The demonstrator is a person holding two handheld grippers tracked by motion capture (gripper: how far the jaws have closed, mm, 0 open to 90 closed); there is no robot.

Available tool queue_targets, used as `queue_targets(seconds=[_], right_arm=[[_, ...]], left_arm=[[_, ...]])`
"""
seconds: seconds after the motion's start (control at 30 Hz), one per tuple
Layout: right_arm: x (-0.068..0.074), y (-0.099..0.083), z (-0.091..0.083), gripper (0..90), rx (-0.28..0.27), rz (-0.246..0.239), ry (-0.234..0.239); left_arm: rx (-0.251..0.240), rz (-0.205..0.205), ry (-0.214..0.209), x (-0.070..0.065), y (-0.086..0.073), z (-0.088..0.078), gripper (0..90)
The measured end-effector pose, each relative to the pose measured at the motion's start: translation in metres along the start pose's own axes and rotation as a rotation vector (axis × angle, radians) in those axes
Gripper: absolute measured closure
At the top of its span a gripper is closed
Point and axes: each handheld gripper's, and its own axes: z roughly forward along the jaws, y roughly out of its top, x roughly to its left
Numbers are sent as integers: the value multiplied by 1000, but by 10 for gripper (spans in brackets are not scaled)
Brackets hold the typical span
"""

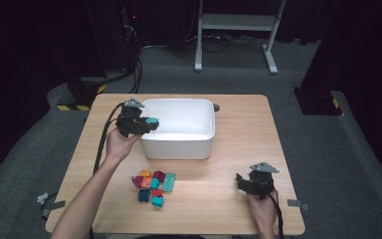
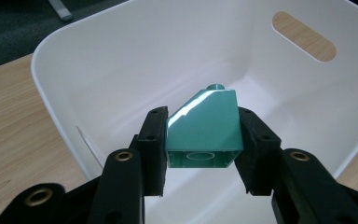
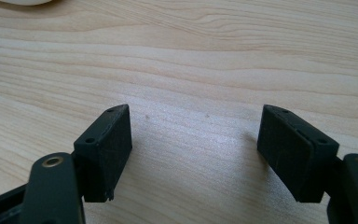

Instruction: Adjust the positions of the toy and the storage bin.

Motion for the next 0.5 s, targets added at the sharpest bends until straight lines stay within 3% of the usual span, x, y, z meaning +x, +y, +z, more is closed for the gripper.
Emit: queue_targets(seconds=[0.5], right_arm=[[0,0,0,262,0,0,0]], left_arm=[[38,-3,25,0,-3,15,573]])
